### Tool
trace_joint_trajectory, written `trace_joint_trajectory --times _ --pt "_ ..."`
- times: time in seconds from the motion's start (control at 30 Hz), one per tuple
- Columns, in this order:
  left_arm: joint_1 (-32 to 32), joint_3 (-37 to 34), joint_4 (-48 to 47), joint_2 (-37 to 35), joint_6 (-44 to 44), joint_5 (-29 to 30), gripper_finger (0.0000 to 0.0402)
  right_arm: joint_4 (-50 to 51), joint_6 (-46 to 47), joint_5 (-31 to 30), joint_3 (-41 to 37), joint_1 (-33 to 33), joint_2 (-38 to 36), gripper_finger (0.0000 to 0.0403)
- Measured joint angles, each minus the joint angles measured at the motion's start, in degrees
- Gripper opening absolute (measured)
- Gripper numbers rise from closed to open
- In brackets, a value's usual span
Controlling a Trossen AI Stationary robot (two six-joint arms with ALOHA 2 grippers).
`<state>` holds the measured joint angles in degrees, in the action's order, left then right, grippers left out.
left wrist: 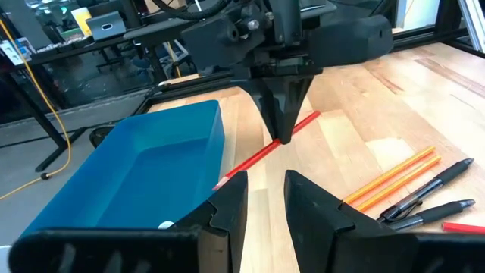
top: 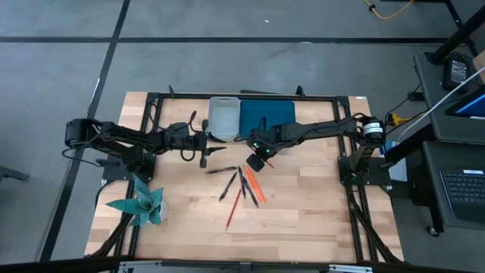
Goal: Sort pens & pencils
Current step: Put the top red pencil into the blue bin
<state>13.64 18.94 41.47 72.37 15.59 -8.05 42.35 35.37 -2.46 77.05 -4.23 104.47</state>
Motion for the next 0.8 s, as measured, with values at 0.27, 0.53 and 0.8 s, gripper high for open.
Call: trace_joint_trajectory --times 0.27,0.53,0.8 --pt "0.01 0.00 0.02 0.01 0.02 0.01 0.0082 -0.07 -2.81 0.00 0.60 -0.02 0.00 0.0024" --pt "0.01 0.00 0.04 -0.01 0.02 0.04 0.0082 -0.20 -4.58 0.02 0.63 -0.90 -0.36 0.0023" --pt "0.01 0.00 0.11 -0.01 0.04 0.08 0.0082 2.53 -7.77 -0.31 5.08 -2.16 -1.29 0.0027"
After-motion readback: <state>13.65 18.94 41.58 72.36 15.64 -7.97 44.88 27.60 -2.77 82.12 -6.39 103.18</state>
